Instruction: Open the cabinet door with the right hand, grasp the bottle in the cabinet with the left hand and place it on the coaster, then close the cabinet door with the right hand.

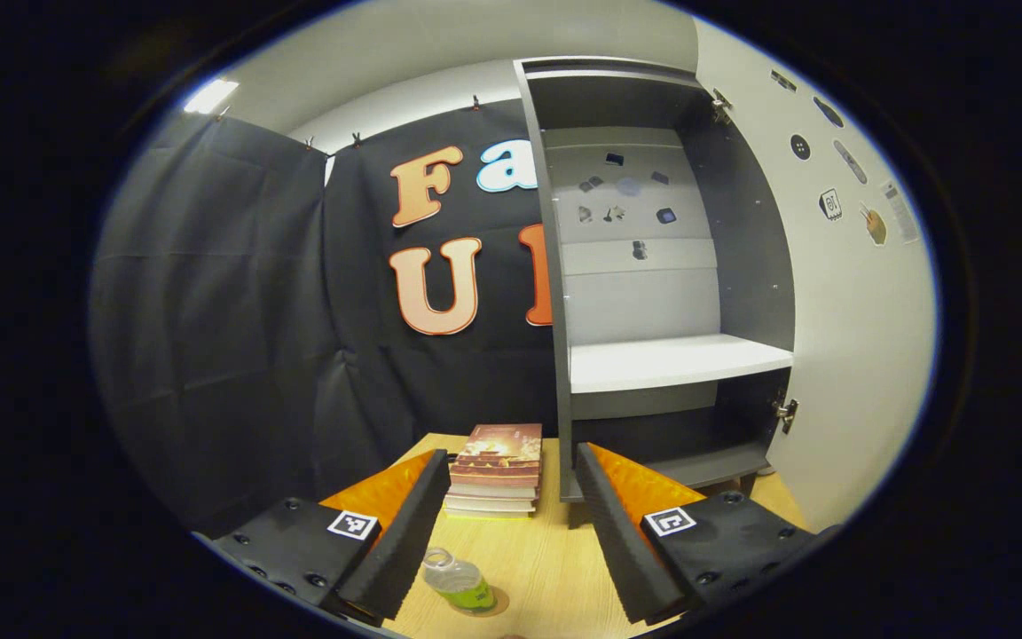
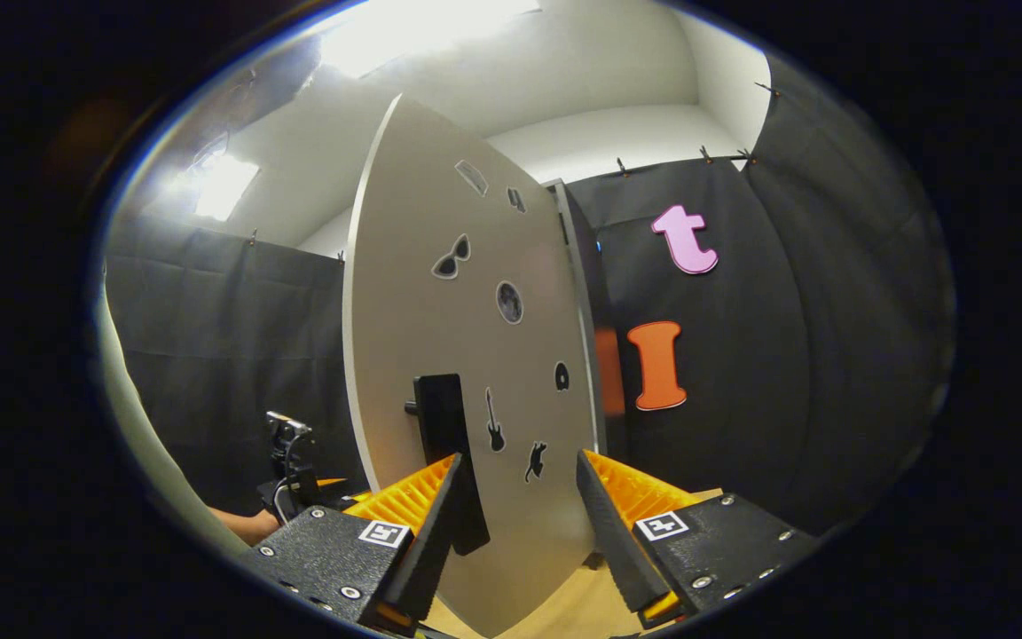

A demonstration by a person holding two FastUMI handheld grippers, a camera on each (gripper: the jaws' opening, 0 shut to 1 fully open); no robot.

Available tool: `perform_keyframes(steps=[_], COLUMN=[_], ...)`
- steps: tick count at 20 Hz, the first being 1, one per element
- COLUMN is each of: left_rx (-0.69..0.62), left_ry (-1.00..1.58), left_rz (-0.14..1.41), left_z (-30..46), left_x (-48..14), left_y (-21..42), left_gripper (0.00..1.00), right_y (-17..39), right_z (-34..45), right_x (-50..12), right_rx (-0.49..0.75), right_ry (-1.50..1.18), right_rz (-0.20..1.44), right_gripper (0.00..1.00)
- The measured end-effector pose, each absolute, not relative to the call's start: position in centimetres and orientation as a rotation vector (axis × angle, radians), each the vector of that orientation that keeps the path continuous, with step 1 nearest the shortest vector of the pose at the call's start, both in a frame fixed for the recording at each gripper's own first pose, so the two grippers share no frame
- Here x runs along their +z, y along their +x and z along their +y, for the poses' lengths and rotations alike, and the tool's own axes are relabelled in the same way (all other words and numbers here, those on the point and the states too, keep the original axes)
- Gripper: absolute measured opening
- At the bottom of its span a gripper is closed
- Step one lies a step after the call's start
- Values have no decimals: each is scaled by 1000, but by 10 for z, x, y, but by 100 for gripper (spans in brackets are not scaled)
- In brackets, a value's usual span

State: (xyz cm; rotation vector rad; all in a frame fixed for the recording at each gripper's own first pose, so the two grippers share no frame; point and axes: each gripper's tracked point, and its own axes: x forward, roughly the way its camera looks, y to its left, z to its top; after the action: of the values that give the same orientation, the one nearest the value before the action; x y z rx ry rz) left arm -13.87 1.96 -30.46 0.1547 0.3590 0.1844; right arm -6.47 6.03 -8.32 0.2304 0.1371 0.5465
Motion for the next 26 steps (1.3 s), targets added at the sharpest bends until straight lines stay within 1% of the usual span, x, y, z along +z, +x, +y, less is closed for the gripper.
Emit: perform_keyframes(steps=[3,7,13,19,20,21,22,23,24,25,26], left_rx=[161,140,163,177,180,182,184,185,186,187,188], left_ry=[142,116,50,74,77,78,80,81,84,87,90], left_rz=[355,350,343,326,326,328,329,330,332,331,327], left_z=[19,23,47,71,75,79,83,86,89,92,95], left_x=[-295,-284,-272,-262,-261,-263,-263,-262,-262,-261,-259], left_y=[-131,-124,-120,-118,-118,-118,-117,-116,-116,-116,-115], left_gripper=[93,94,94,93,93,93,94,94,94,94,93], right_y=[-70,-71,-66,-55,-55,-53,-52,-50,-47,-44,-39], right_z=[83,107,123,134,137,143,146,148,148,148,148], right_x=[-89,-104,-120,-128,-125,-124,-122,-122,-122,-123,-124], right_rx=[599,652,715,760,766,773,777,773,764,754,744], right_ry=[312,328,315,367,370,374,376,374,370,364,356], right_rz=[148,155,170,215,208,198,191,187,187,188,187], right_gripper=[78,78,79,81,92,84,85,96,88,90,99])
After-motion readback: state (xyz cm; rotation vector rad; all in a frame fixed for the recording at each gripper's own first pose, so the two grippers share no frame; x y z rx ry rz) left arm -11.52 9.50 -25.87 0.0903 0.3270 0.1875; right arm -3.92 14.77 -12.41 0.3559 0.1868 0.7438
